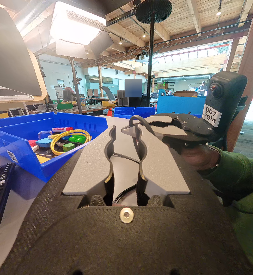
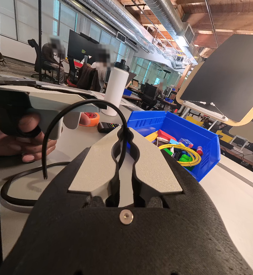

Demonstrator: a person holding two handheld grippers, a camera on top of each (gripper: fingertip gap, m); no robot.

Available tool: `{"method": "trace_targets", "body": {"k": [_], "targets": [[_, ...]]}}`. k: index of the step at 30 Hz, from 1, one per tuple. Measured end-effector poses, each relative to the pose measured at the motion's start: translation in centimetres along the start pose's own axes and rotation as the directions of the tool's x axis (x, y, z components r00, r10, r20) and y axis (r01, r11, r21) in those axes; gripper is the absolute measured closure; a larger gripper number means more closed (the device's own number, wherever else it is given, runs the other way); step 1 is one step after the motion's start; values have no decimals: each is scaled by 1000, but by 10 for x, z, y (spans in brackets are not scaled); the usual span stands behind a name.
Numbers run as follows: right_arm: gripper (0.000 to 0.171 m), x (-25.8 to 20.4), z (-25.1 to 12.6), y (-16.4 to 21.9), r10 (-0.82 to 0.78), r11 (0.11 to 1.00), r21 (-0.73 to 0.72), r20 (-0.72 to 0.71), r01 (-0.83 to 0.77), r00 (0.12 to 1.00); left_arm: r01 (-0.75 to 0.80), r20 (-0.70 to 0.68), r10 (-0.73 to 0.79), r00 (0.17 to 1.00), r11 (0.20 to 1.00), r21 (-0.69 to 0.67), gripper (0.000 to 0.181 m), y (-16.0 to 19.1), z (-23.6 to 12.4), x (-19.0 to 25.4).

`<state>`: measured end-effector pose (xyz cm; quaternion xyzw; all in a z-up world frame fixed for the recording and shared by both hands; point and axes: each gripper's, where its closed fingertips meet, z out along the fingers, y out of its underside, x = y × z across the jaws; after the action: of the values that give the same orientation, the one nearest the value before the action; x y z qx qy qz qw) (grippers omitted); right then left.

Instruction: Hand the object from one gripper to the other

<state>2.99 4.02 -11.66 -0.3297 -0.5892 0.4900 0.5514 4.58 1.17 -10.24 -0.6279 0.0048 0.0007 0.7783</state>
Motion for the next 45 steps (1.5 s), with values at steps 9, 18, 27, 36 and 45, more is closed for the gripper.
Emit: {"method": "trace_targets", "body": {"k": [9, 18, 27, 36, 45], "targets": [[168, 3, -5, -14, 130, 988, 82, 45, -133, 991, -10, -14, 10, 1000, 1000, -23, 156, 3, 0, 2], [168, -3, -22, -43, 237, 930, 241, 190, -279, 953, -7, -115, -1, 993, 998, -68, 155, 9, 3, 16], [168, -25, -21, -49, 245, 915, 231, 333, -330, 911, 70, -251, -100, 963, 990, -126, 155, 14, 7, 34], [168, -30, -20, -48, 228, 922, 223, 351, -318, 908, 78, -277, -122, 953, 984, -163, 164, 19, 10, 37], [163, -27, -16, -46, 236, 926, 212, 320, -312, 918, 101, -265, -140, 954, 983, -155, 177, 17, 10, 33]]}}
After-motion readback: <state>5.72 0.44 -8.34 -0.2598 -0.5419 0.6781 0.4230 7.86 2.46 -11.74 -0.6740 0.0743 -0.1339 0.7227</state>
